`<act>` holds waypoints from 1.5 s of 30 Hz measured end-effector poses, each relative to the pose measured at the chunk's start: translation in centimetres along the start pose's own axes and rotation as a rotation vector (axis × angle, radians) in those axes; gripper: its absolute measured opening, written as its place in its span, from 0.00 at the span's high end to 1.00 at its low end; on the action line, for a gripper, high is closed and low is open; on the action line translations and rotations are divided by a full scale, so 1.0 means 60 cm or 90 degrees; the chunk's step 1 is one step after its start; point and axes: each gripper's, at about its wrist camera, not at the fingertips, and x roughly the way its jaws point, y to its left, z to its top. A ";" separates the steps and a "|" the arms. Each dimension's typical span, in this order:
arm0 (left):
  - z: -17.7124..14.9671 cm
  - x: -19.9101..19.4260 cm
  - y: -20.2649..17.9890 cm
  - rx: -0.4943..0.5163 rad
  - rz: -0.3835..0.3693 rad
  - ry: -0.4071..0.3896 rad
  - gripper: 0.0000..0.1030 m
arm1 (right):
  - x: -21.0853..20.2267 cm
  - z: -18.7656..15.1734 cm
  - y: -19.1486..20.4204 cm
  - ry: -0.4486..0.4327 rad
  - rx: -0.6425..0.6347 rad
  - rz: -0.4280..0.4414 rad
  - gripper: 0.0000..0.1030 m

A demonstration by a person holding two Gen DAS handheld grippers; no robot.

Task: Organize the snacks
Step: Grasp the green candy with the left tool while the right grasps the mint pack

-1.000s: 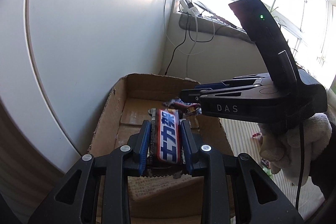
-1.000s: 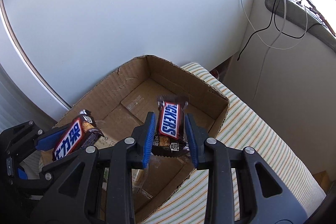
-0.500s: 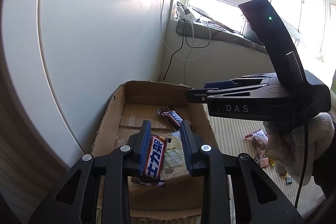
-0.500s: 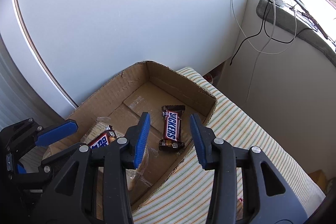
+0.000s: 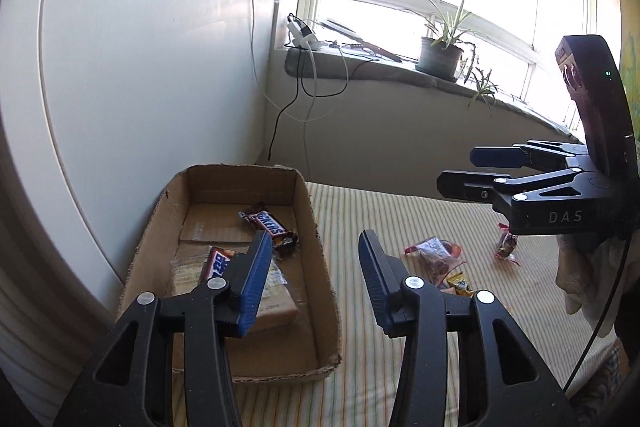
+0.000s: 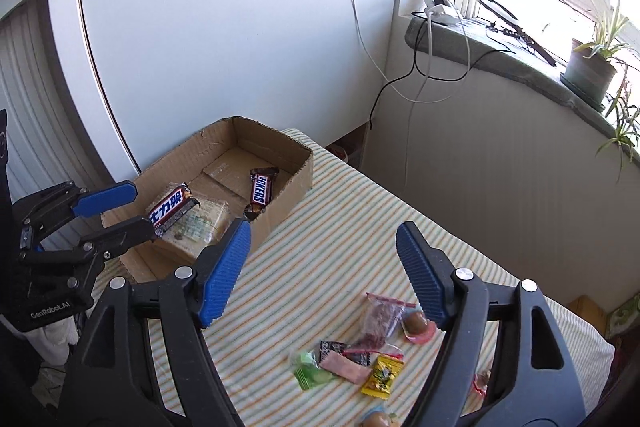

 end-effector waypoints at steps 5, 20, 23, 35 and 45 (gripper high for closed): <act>-0.014 0.016 -0.060 0.027 -0.056 0.021 0.57 | -0.079 -0.072 -0.051 -0.012 0.038 -0.049 0.20; -0.104 0.144 -0.167 0.098 -0.121 0.187 0.57 | -0.087 -0.301 -0.085 0.089 0.119 -0.088 0.20; -0.111 0.156 -0.177 0.120 -0.109 0.194 0.57 | -0.071 -0.312 -0.088 0.098 0.144 -0.065 0.20; -0.124 0.179 -0.200 0.166 -0.136 0.225 0.64 | -0.020 -0.321 -0.090 0.140 0.197 -0.016 0.39; -0.136 0.186 -0.216 0.211 -0.124 0.226 0.78 | 0.009 -0.312 -0.079 0.164 0.156 -0.053 0.53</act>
